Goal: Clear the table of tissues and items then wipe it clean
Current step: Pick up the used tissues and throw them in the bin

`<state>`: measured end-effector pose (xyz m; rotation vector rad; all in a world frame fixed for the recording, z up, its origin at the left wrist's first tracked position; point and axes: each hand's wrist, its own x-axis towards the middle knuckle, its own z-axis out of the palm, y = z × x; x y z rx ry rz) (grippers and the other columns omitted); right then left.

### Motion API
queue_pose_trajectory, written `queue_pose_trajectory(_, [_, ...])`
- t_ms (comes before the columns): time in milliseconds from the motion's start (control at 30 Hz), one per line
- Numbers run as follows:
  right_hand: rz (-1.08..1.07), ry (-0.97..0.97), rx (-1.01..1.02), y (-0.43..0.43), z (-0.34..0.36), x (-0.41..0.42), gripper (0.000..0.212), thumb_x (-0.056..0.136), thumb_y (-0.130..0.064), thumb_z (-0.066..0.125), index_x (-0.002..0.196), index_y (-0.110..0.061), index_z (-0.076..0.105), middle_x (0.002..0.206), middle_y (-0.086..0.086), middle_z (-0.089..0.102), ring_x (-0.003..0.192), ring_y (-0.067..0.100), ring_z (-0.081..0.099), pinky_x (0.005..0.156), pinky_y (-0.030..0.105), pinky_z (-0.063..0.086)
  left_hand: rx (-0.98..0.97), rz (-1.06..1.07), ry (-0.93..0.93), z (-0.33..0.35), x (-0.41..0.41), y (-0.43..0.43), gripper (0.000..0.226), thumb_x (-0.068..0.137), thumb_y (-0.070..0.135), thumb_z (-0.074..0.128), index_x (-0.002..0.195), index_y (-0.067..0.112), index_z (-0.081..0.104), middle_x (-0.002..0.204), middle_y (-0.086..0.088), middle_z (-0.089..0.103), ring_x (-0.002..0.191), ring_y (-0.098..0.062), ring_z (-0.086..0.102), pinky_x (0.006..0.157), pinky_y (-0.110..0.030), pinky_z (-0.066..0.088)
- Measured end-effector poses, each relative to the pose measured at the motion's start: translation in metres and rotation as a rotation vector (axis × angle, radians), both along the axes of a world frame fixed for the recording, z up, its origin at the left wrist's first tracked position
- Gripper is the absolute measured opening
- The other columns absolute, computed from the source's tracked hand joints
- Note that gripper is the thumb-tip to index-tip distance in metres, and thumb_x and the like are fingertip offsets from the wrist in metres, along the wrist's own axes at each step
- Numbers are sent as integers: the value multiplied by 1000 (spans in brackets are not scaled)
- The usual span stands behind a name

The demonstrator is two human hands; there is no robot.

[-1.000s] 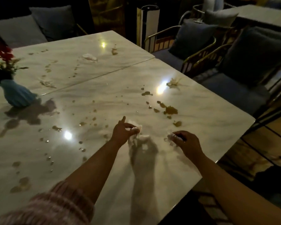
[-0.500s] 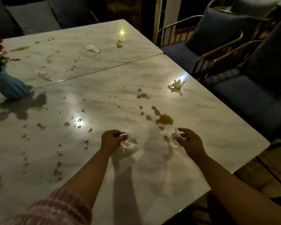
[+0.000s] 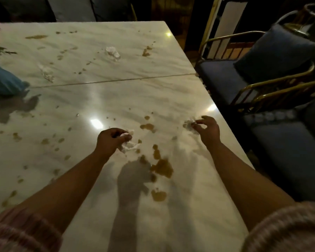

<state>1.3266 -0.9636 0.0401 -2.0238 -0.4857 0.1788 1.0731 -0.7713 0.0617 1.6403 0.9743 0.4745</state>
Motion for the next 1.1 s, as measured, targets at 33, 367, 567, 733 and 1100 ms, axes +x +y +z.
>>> queue_pose_trajectory(33, [28,21,-26,7,-3,16,24,79,-9,74,100,1,69,115,5,59,110,-1,53,89,12,39,-2,17,5,0,8,-2,13,74,4,75,86,2,71,72,-5,69,46,-4,59,42,-18,48])
queue_pose_trajectory(367, [156,7,-296,19,-63,47,28,87,-19,59,106,-1,70,119,20,63,116,32,57,95,29,36,-48,104,28,-15,26,-39,12,72,9,78,81,11,71,61,13,69,54,2,62,51,-10,46])
queue_pose_trajectory(567, [154,-54,-365,-18,-48,29,22,88,-14,63,106,-4,71,109,17,69,106,29,62,84,28,43,-36,28,65,-9,24,-56,15,71,10,79,84,7,73,68,5,70,57,0,63,49,-13,48])
queue_pose_trajectory(733, [37,424,2,-63,-2,1,26,80,-6,72,104,6,69,90,14,69,72,17,63,58,19,55,-2,-129,55,13,25,-78,10,74,11,78,80,13,71,77,-2,70,57,-6,63,47,-15,48])
queue_pose_trajectory(1100, [-425,534,281,-256,20,-113,20,81,-2,68,101,3,67,88,7,67,75,13,64,62,19,56,95,-655,109,9,78,-201,3,83,9,68,86,8,69,75,-5,66,65,-18,61,53,-13,48])
